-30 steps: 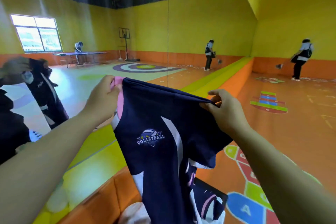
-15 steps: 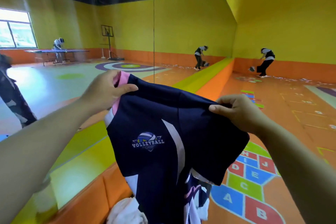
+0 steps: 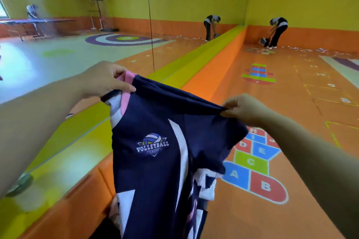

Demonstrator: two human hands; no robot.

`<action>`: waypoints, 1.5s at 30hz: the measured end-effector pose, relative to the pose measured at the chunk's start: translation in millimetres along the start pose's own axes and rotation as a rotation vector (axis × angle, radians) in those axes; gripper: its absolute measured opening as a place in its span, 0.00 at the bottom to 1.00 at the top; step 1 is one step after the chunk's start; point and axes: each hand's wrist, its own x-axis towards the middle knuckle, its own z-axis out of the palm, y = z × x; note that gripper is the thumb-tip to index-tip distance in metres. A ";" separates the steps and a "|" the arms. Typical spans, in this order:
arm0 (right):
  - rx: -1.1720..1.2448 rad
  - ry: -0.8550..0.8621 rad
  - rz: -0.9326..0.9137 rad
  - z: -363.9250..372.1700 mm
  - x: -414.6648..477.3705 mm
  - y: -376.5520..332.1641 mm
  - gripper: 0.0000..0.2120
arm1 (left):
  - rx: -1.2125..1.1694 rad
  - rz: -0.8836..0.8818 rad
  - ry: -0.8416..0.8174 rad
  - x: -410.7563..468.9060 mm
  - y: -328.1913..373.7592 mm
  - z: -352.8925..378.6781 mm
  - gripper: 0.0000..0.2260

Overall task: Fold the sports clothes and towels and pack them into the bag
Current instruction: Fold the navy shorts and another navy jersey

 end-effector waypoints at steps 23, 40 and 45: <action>0.196 0.417 0.148 85.0 -0.6 68.2 0.09 | -0.315 -0.025 0.115 -28.3 -41.1 118.8 0.16; 0.141 -0.321 0.636 371.2 -203.7 131.4 0.12 | -0.017 -0.228 -0.589 -297.2 -201.5 331.7 0.16; 0.164 -0.265 0.701 404.1 -233.8 131.6 0.11 | 0.075 -0.161 -0.609 -336.4 -214.7 355.9 0.14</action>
